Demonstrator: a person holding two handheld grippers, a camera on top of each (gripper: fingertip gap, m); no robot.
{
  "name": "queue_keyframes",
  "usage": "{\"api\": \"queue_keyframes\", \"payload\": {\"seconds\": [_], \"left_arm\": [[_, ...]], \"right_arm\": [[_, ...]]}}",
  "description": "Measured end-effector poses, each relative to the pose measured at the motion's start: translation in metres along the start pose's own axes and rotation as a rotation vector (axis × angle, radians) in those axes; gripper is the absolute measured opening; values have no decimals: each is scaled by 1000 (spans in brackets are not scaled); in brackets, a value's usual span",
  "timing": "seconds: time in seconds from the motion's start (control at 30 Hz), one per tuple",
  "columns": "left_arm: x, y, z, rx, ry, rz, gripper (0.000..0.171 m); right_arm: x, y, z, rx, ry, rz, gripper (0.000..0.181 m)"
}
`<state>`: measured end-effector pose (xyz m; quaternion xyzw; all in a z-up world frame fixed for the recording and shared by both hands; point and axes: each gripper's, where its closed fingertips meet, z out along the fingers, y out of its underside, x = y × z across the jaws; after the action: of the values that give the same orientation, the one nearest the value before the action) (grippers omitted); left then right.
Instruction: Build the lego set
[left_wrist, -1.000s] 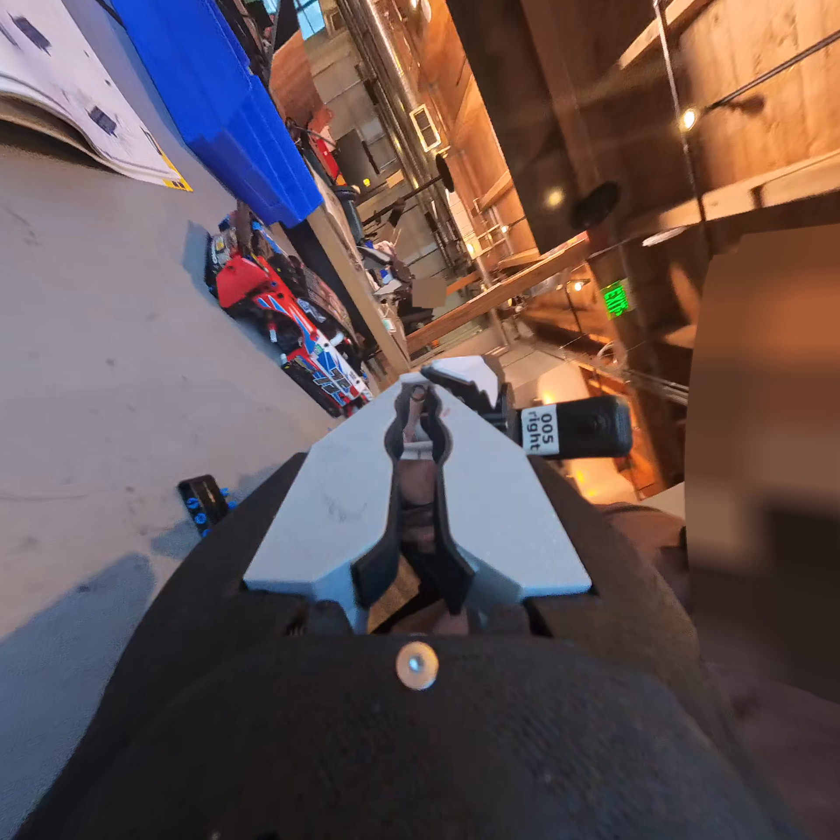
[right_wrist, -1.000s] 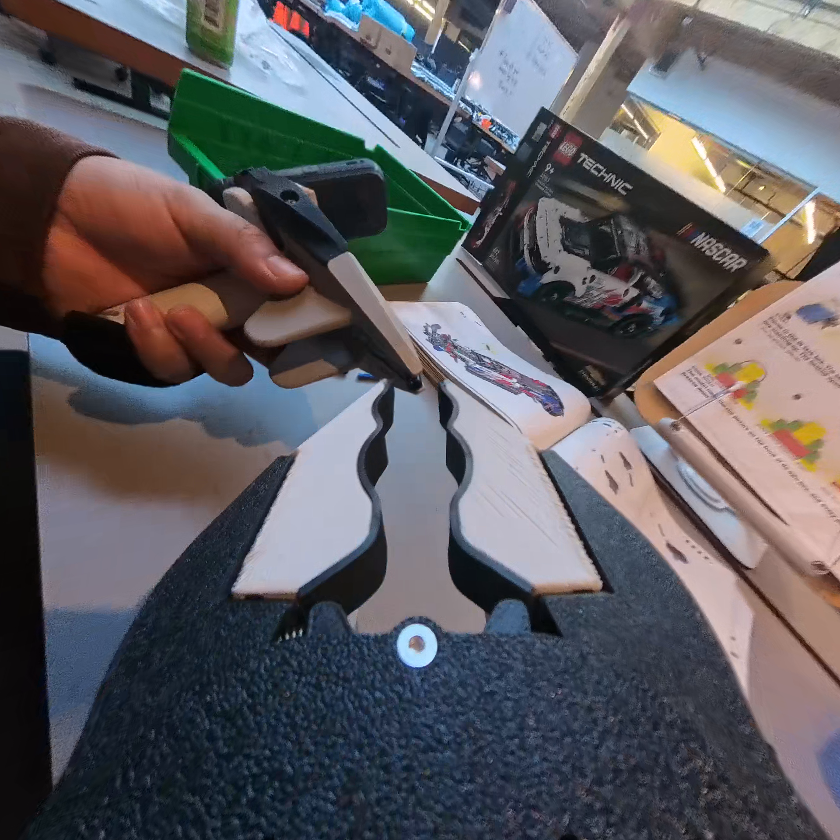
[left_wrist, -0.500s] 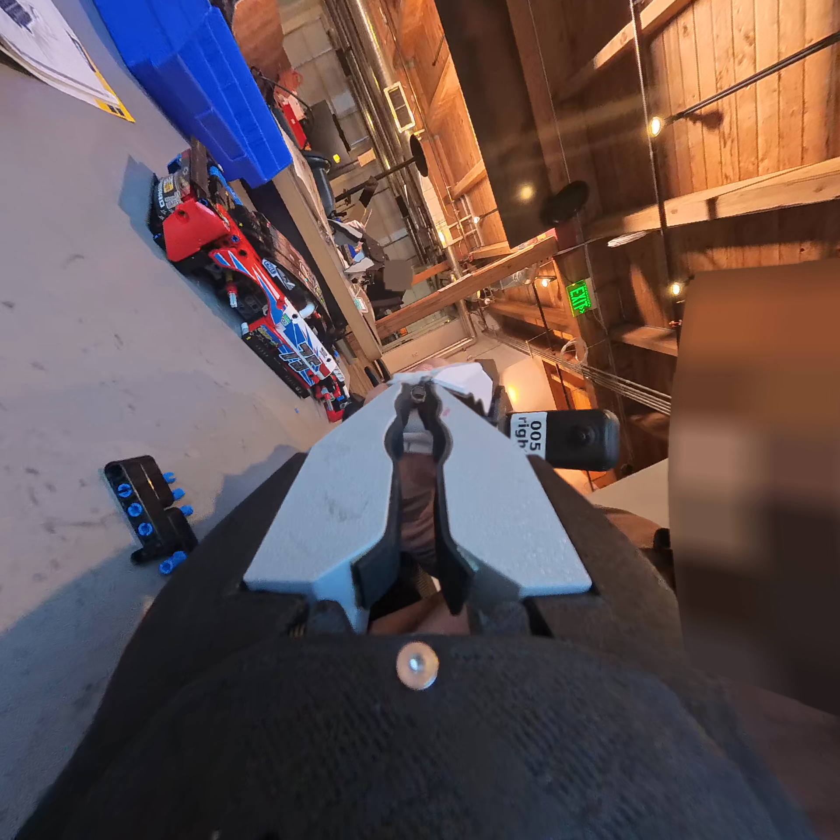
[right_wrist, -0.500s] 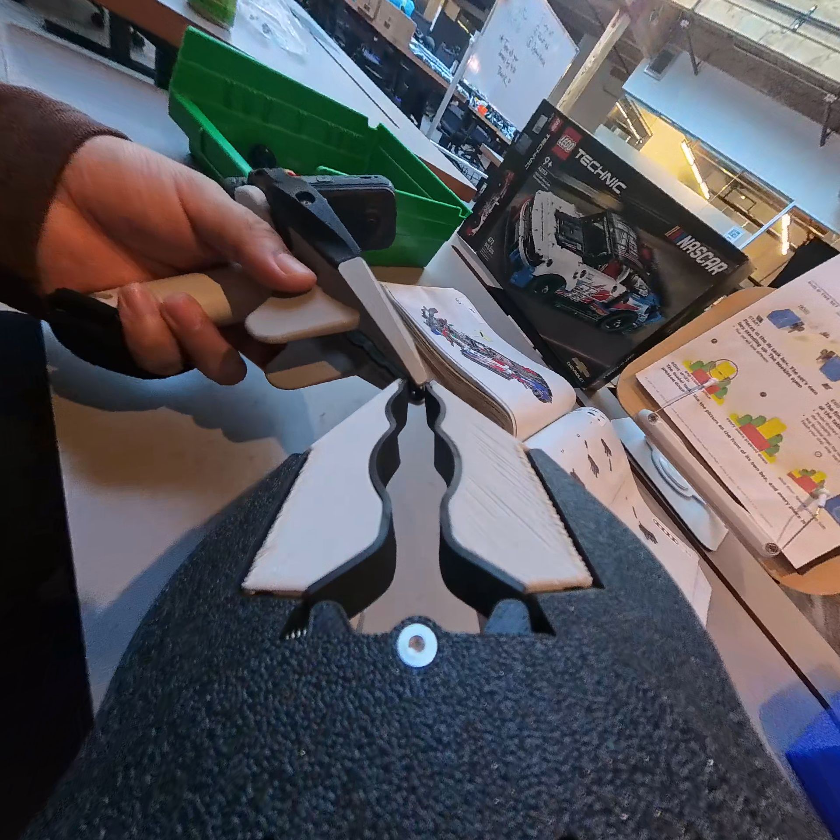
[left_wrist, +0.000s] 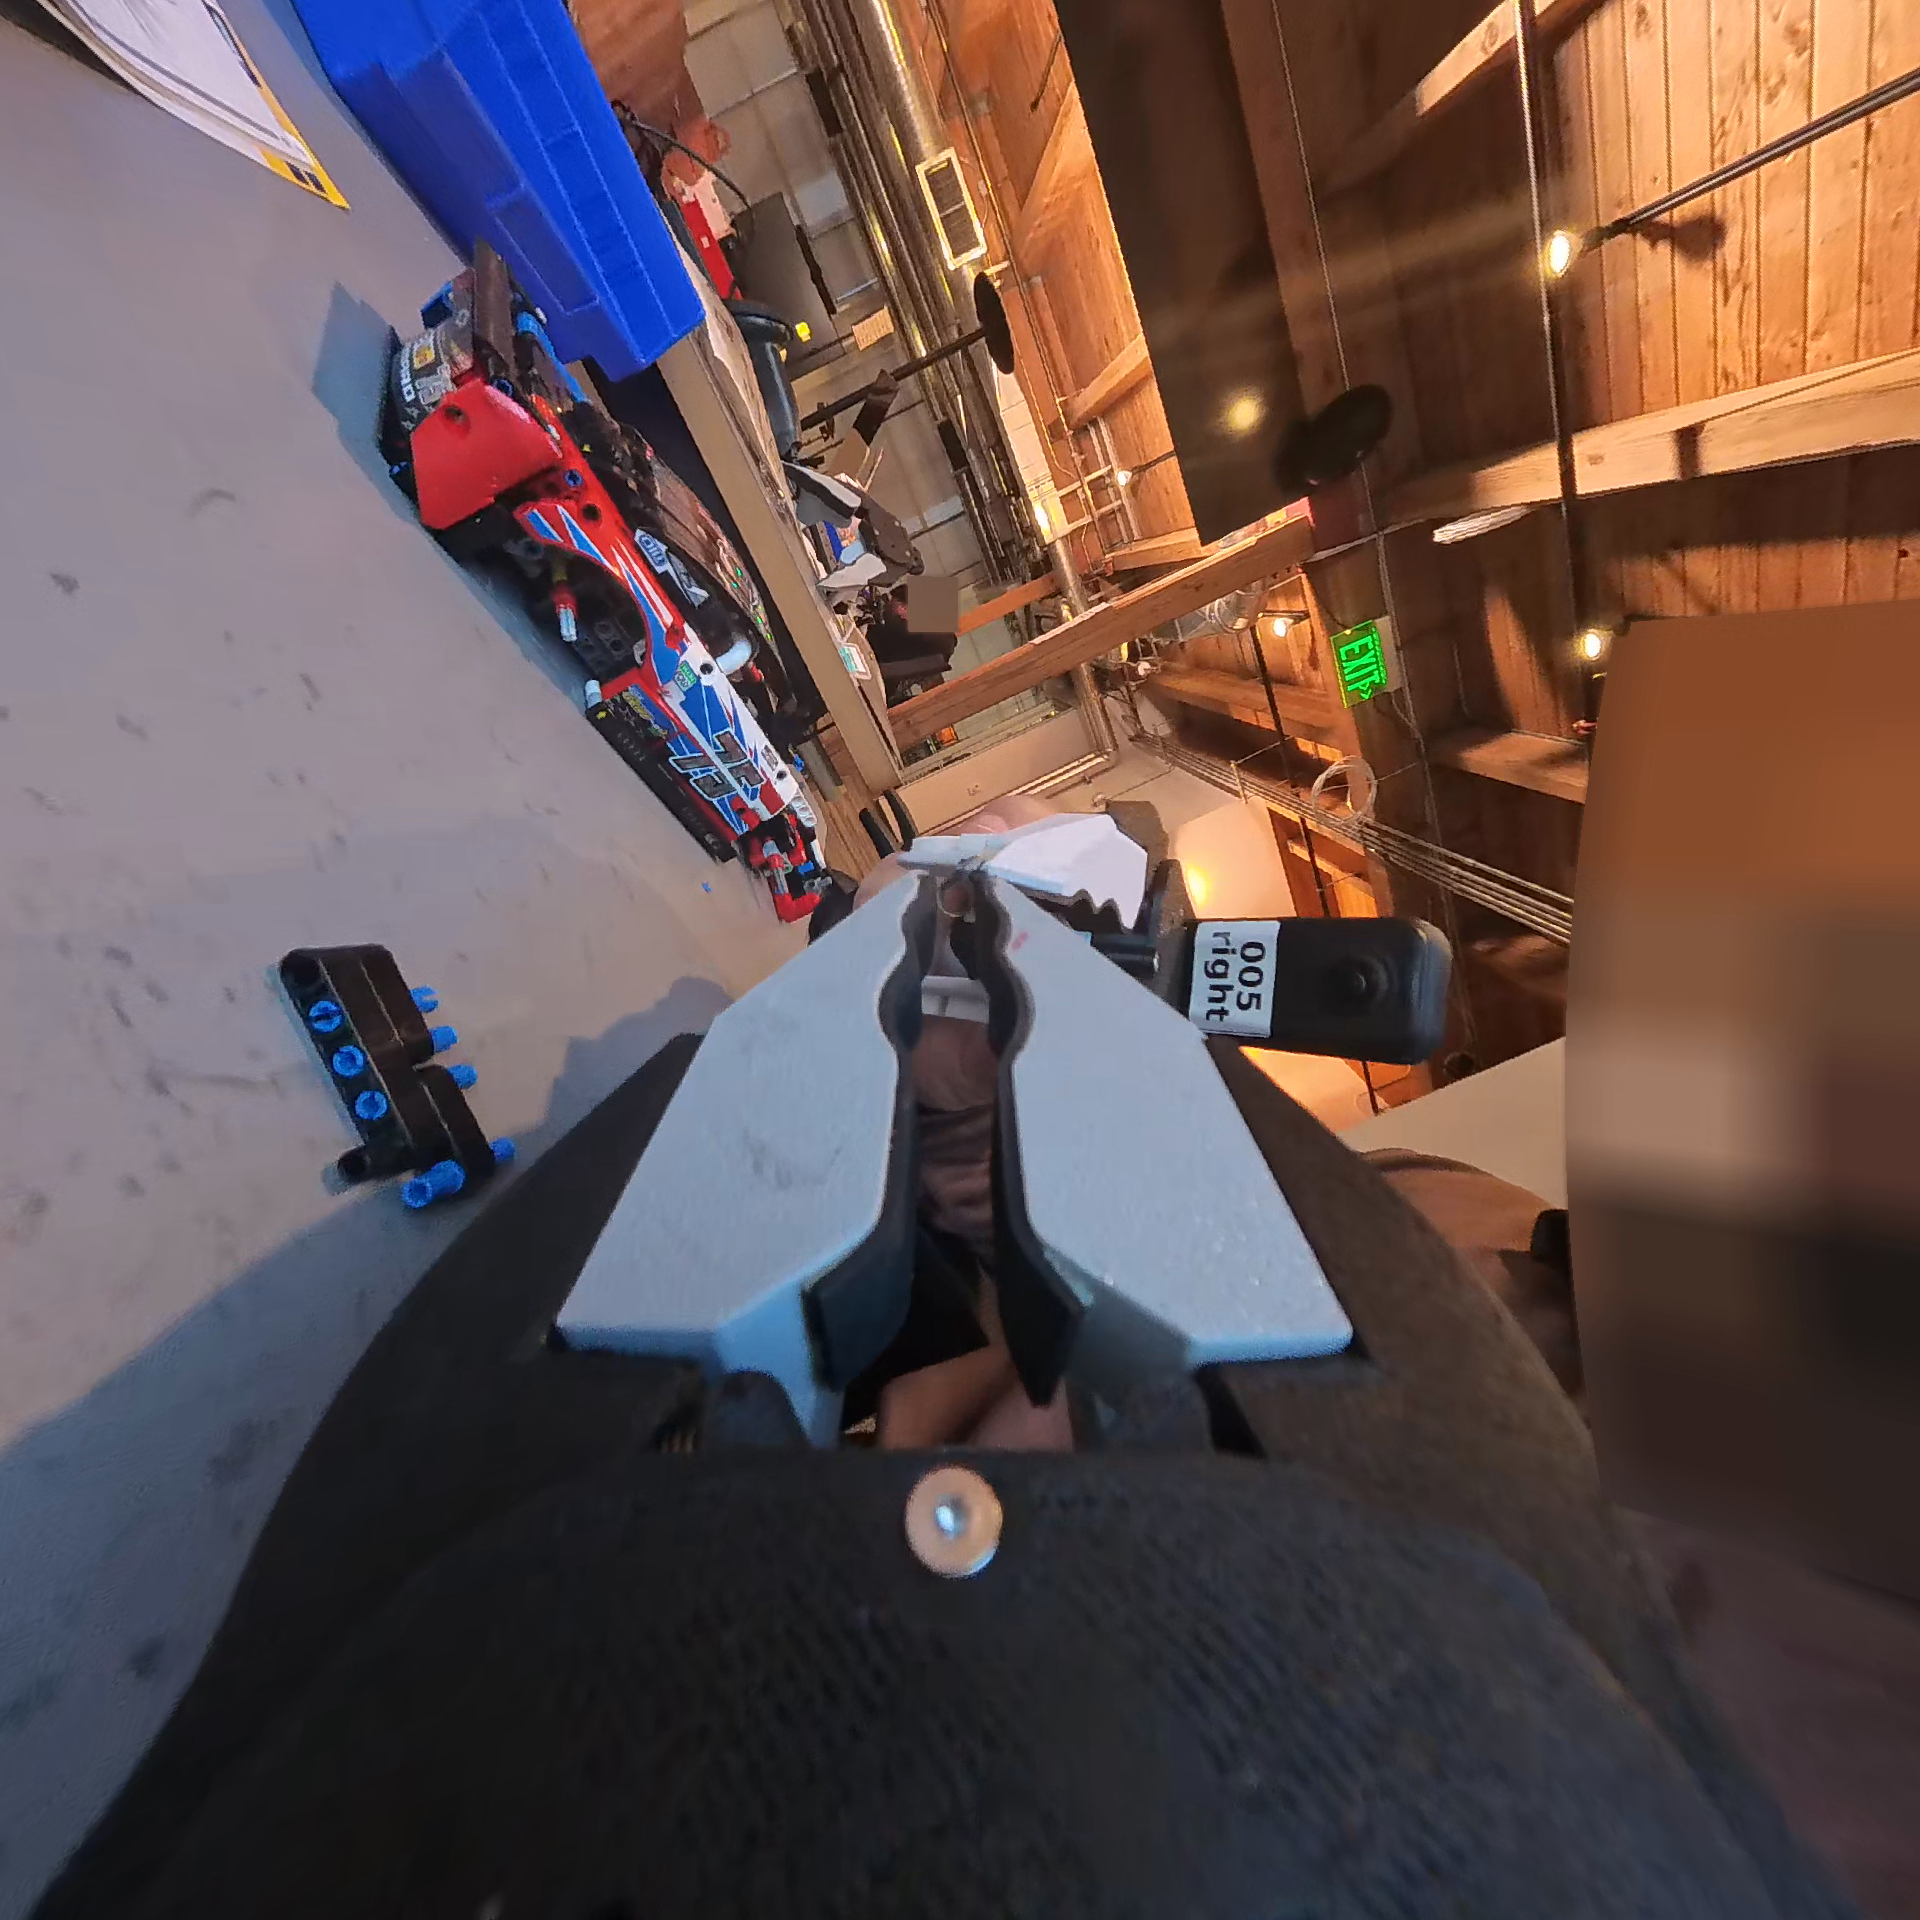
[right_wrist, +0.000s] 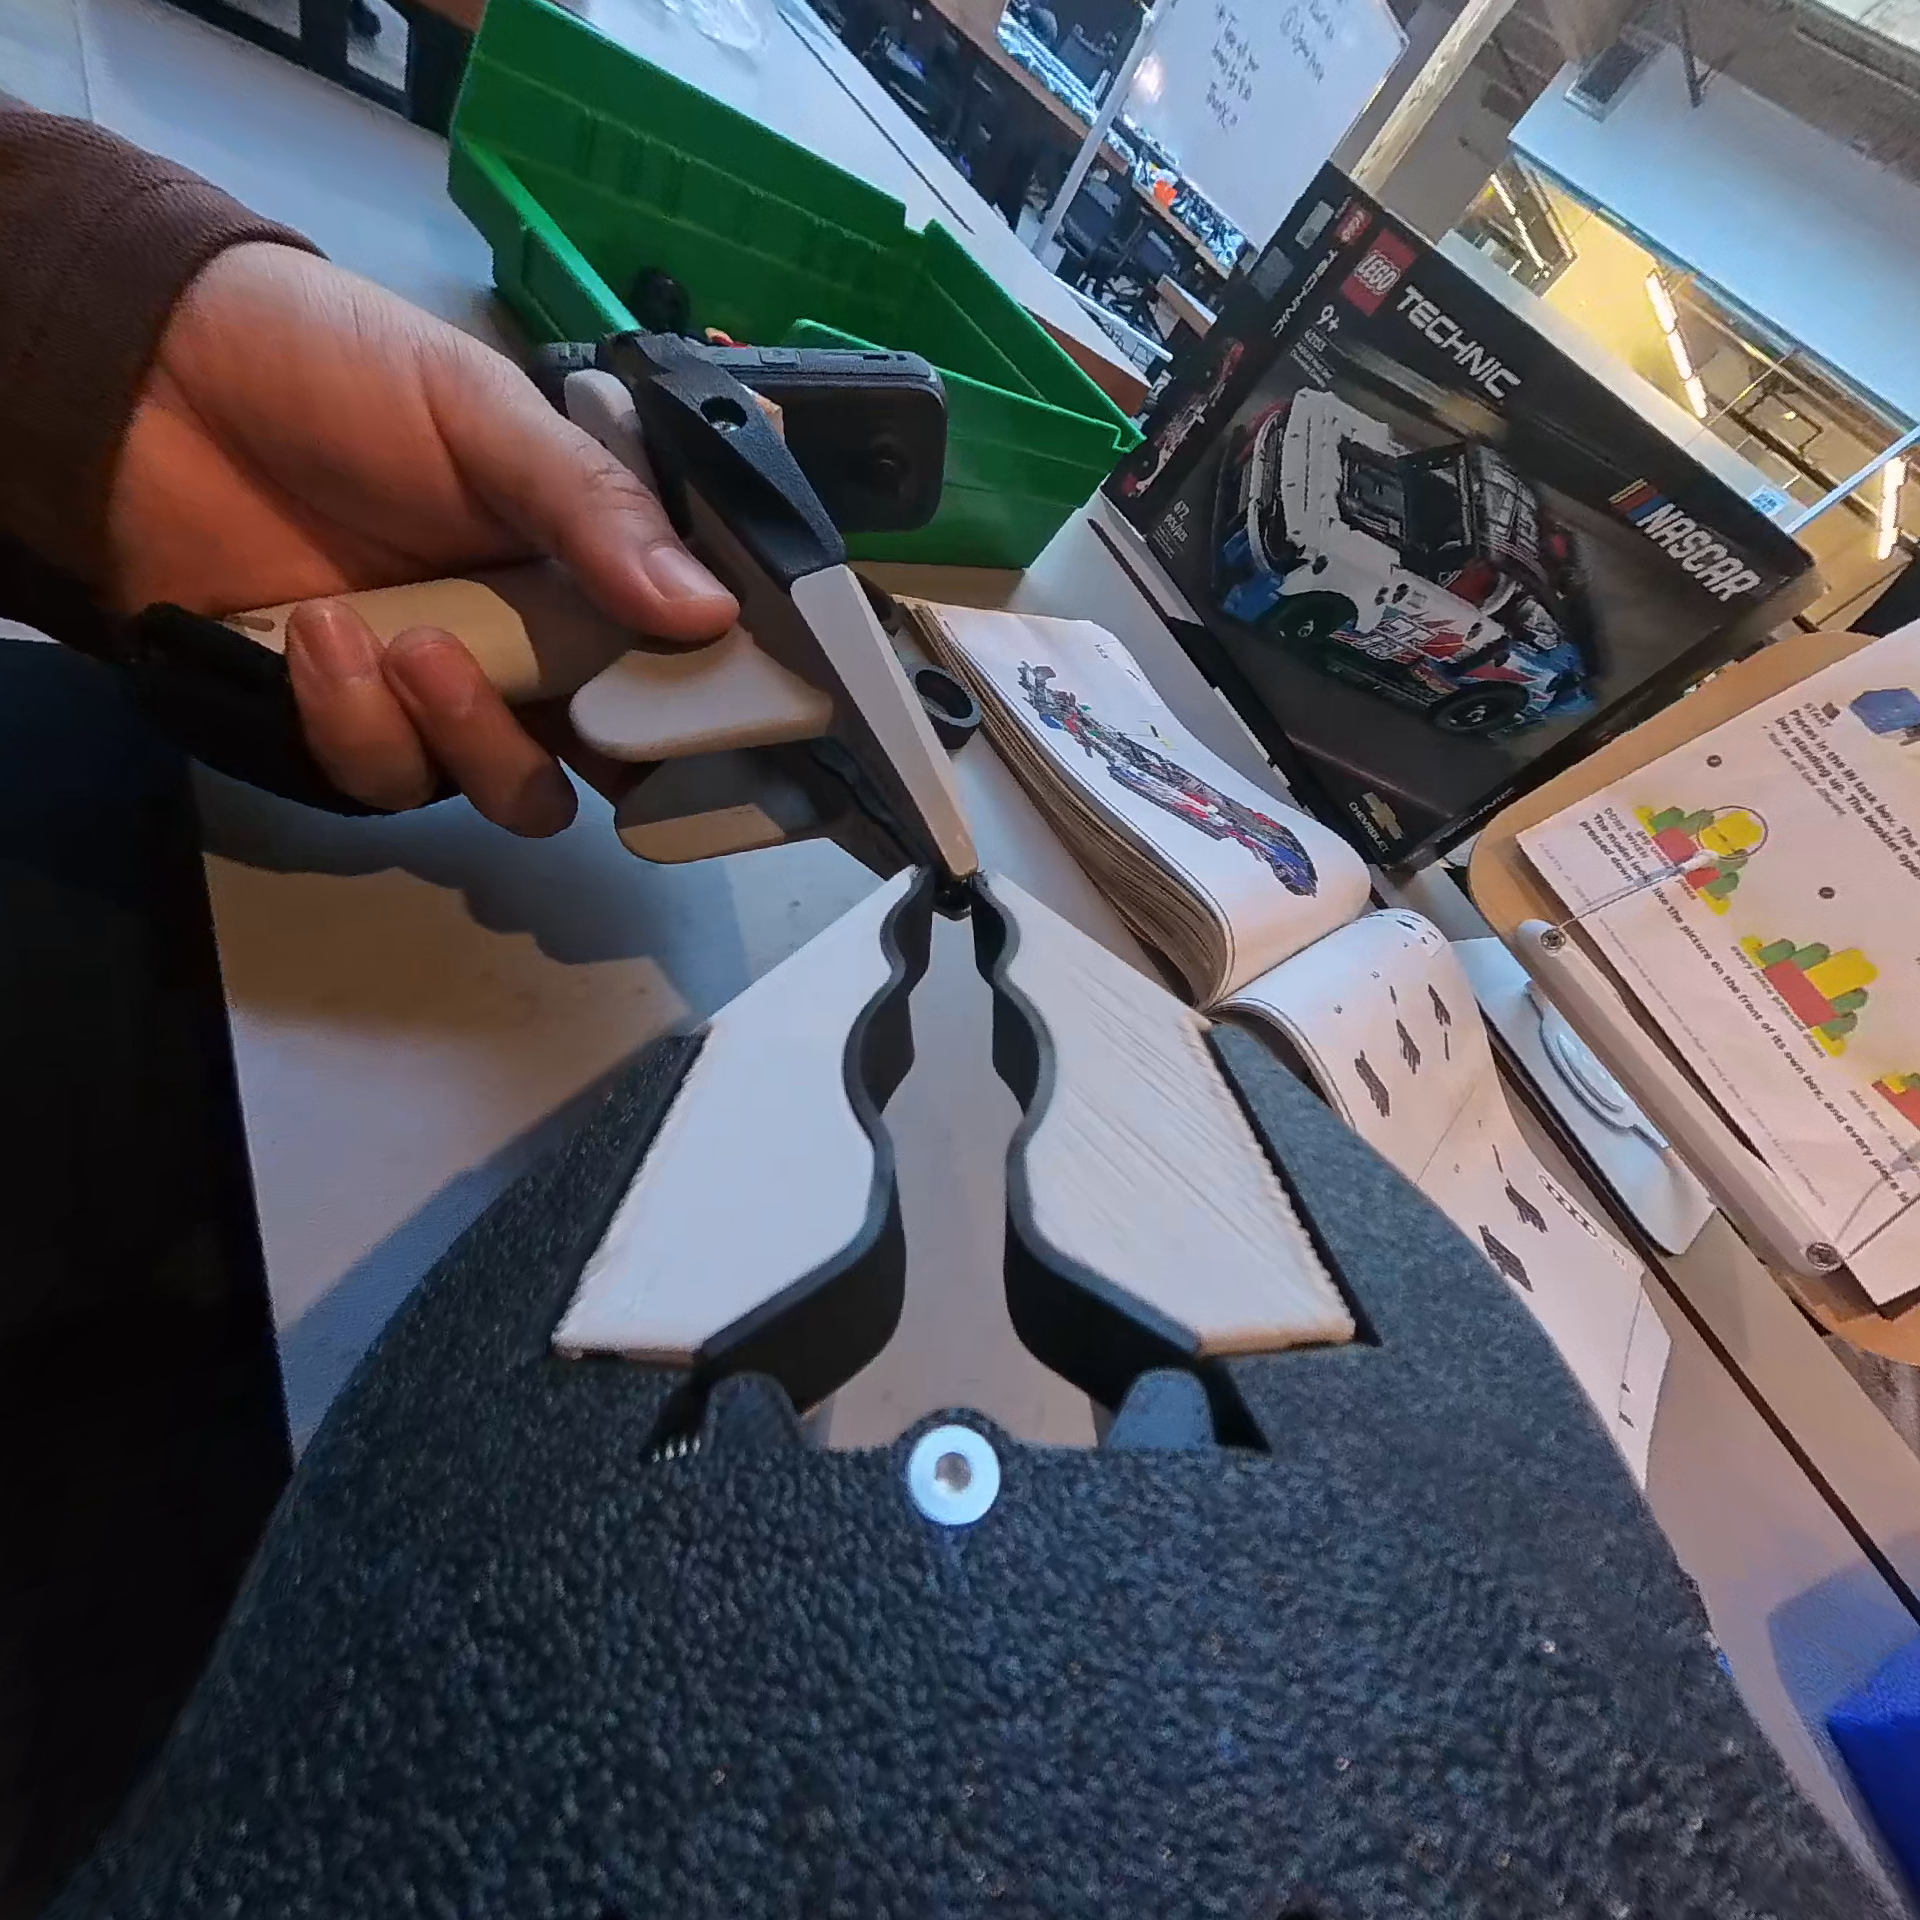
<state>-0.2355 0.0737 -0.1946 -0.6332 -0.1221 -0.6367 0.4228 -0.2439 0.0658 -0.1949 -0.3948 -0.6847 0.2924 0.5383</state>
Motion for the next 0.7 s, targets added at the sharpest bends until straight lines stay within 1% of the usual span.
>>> {"api": "queue_keyframes", "payload": {"seconds": [0.33,0.4,0.47,0.5,0.53,0.57,0.63,0.67,0.7], "left_arm": [[1,2,0,2,17,-14,4],[-1,2,1,-1,3,1,4],[-2,4,1,-52,-26,33,5],[-2,3,0,-108,-40,70,11],[-2,0,-5,-166,-79,157,19],[-11,-5,-13,-226,-184,302,24],[-33,-14,-32,-370,-433,655,30],[-43,-12,-38,-469,-508,801,29],[-51,-3,-41,-585,-537,904,28]], "right_arm": [[-3,3,0,-3,-6,3,7],[-2,4,0,-14,-7,7,7],[-2,7,0,-21,-27,38,7],[-1,11,-1,-32,-35,69,7],[0,16,-1,-49,-50,107,6],[-2,24,-1,-77,-87,156,6],[-12,46,1,-164,-189,281,7],[-17,55,1,-198,-232,335,6],[-24,62,2,-225,-277,381,7]]}}
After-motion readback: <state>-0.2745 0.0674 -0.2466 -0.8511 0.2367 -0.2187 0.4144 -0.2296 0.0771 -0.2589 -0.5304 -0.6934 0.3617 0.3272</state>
